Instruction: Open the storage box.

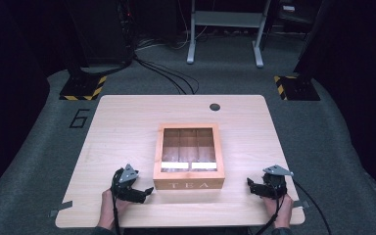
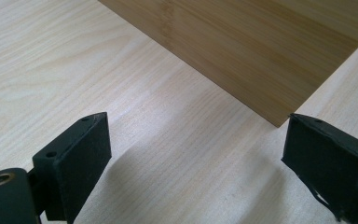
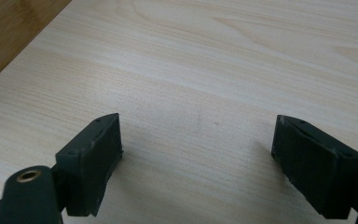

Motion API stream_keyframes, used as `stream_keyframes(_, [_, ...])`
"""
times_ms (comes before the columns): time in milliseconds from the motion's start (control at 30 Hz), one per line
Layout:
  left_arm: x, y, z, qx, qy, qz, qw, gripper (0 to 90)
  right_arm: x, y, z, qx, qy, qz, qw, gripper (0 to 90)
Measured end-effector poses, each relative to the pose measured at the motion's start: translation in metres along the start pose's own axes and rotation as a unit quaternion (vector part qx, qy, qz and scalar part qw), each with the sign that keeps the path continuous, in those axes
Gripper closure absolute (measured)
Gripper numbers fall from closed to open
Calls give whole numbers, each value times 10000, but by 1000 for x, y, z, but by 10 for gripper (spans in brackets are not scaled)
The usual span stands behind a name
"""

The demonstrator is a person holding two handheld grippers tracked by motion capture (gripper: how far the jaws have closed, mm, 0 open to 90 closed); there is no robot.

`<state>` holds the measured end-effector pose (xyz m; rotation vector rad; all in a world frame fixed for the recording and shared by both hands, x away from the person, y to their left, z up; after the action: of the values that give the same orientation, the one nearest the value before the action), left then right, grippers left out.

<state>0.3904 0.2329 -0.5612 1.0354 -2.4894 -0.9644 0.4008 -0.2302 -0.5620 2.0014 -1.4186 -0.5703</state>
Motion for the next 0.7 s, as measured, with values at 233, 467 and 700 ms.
stream_keyframes(233, [-1,0,0,2,-43,-56,10000,68,0,0,0,-11,-43,7,10000,155])
stream_keyframes(467, [0,-1,-2,43,-20,-22,10000,65,0,0,-1,-48,-36,-4,10000,161])
stream_keyframes(700, [2,-2,-4,75,-50,-21,10000,69,1,2,-2,-45,-185,-188,9996,155])
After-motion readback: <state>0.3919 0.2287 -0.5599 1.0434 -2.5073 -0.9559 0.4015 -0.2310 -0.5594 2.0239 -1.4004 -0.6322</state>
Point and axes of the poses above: each handheld gripper's, and its own axes: y roughly backward along the jaws, z roughly out of its underside, x roughly to its right, the point moved 5 cm from there along -y, roughly forward along the jaws, and after that the axes turned 2 degrees about -x, right-handed, at the moved point
